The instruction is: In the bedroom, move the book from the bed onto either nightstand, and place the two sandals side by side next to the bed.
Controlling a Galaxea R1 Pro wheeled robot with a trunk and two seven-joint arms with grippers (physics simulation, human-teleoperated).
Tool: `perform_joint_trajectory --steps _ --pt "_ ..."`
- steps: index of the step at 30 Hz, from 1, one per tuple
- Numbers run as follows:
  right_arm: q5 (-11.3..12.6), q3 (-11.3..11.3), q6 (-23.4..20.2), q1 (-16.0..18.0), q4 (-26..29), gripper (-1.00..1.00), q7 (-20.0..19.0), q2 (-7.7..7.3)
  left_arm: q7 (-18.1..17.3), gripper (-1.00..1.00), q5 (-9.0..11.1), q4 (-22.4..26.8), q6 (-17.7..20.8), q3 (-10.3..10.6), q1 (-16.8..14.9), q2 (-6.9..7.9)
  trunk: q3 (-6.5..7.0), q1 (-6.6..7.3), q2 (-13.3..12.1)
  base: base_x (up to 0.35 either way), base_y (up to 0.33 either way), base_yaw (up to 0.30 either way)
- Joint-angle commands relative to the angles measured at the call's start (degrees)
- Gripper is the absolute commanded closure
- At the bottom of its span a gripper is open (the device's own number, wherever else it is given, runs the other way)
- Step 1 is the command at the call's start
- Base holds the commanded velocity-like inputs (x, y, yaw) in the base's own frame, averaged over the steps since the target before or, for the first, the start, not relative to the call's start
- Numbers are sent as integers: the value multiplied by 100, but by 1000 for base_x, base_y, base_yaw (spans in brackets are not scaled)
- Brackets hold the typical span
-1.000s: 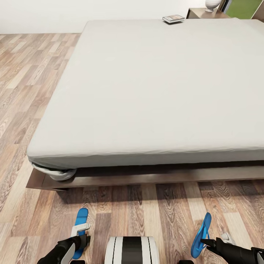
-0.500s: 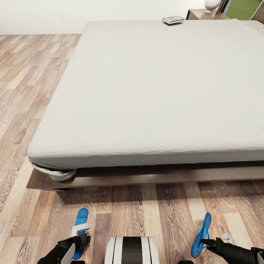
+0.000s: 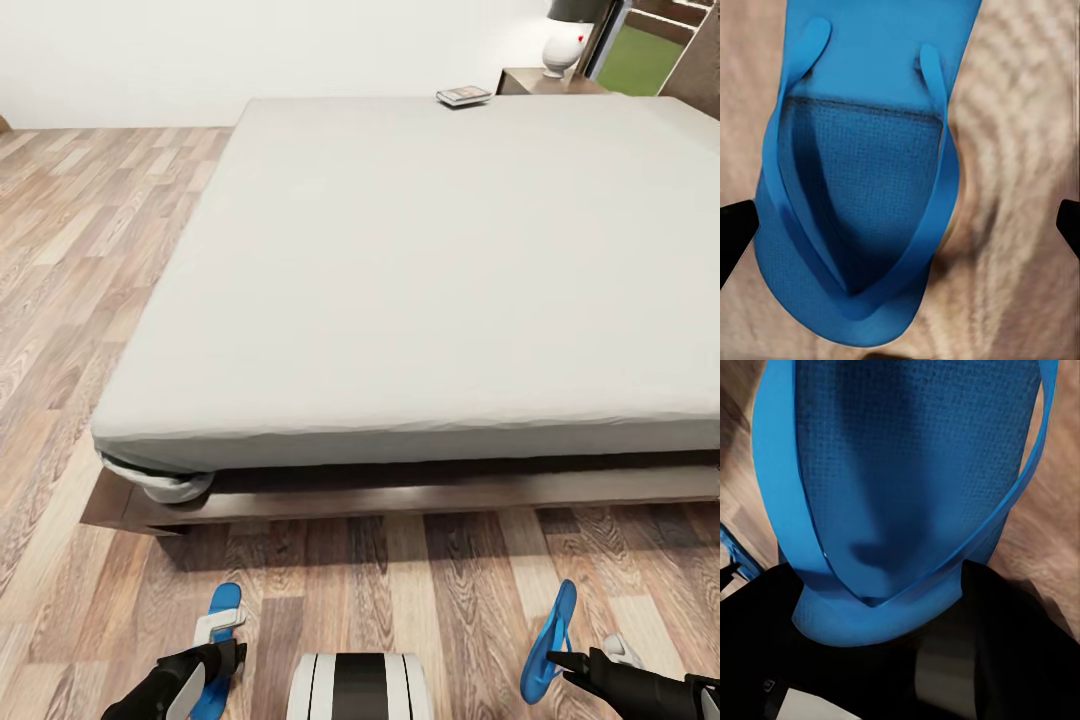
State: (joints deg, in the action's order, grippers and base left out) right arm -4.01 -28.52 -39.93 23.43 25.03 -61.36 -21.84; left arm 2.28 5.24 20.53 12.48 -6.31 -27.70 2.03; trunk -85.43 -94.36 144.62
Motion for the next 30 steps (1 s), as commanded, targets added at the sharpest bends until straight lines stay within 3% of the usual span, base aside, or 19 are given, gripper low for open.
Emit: perform_joint_trajectory --steps 1,9,19,21,22,26,30 --pt "-47 -40 -41 4 2 100 -34 4 19 -100 56 12 35 -1 1 -1 20 3 0 0 0 0" --pt "-47 -40 -41 4 2 100 -34 4 19 -100 56 12 35 -1 1 -1 197 24 -11 0 0 0" --pt "-47 -40 -39 4 2 100 -33 4 -132 -100 79 42 36 -1 0 39 197 24 -11 0 0 0" --pt "-47 -40 -40 4 2 100 -33 4 -434 -100 85 84 41 -1 1 136 197 24 -11 0 0 0" --pt "-47 -40 -39 4 2 100 -34 4 -934 -100 88 151 56 -6 1 279 197 24 -11 0 0 0" --pt "-47 -40 -40 4 2 100 -32 4 -1818 -100 90 235 87 -14 0 538 197 24 -11 0 0 0" --pt "-47 -40 -41 4 2 100 -33 4 -2786 -100 117 274 108 -22 0 985 197 24 -11 0 0 0"
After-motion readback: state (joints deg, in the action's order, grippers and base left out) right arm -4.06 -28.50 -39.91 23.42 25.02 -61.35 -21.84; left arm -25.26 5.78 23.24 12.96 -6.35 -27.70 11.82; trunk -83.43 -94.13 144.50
